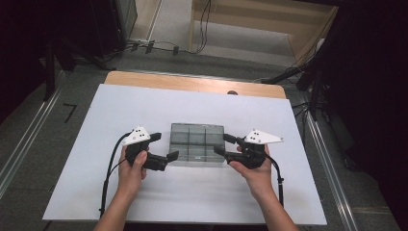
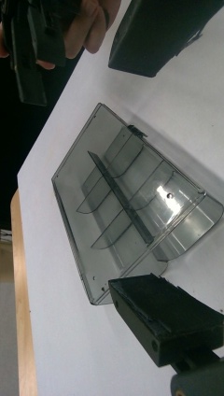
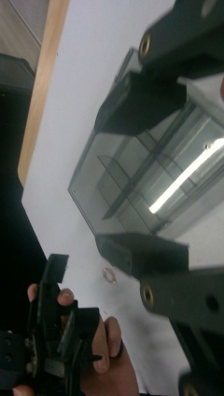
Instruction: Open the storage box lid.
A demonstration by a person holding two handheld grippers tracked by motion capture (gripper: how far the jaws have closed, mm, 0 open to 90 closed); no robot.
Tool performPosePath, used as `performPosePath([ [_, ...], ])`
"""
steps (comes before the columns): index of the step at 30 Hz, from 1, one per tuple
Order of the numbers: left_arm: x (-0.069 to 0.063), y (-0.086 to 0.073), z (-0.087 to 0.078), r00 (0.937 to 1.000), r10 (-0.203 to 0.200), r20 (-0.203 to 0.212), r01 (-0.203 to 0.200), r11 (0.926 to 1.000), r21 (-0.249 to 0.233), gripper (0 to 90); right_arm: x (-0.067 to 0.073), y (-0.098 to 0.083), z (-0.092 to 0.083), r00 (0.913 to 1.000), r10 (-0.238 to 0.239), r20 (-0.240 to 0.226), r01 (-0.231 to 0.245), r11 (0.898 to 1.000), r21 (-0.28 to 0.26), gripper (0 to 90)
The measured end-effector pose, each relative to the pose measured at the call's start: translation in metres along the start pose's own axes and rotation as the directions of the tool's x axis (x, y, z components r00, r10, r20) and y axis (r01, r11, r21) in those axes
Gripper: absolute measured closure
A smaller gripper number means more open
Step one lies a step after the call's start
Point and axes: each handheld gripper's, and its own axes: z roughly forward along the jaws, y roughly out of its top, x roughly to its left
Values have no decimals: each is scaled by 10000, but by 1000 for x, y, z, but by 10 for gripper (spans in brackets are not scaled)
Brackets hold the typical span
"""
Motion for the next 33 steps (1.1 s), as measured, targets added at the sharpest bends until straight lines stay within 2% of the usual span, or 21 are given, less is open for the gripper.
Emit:
performPosePath([
  [2,0,0,0,10000,-25,-3,25,10000,31,0,3,0,2,10000,-43,-8,43,10000,46,469],
  [4,1,-1,0,10000,-52,-7,52,10000,21,0,13,-2,9,9995,-306,-120,308,9994,183,608],
  [5,1,-2,0,10000,-64,-16,64,10000,42,0,13,-2,9,9995,-306,-120,308,9994,183,608],
  [10,2,-5,2,9999,-120,-5,120,9998,158,0,22,-7,18,9976,-599,-351,616,9969,482,764],
  [13,2,-5,2,9999,-146,31,146,9997,181,0,23,-10,20,9976,-591,-359,613,9961,637,802],
  [16,2,-6,3,9999,-153,48,152,9996,221,0,24,-16,27,9973,-442,-591,500,9937,1007,869],
  [33,1,-10,7,9997,-198,118,192,9987,464,0,32,-33,47,9958,-522,-750,651,9813,1811,874],
])
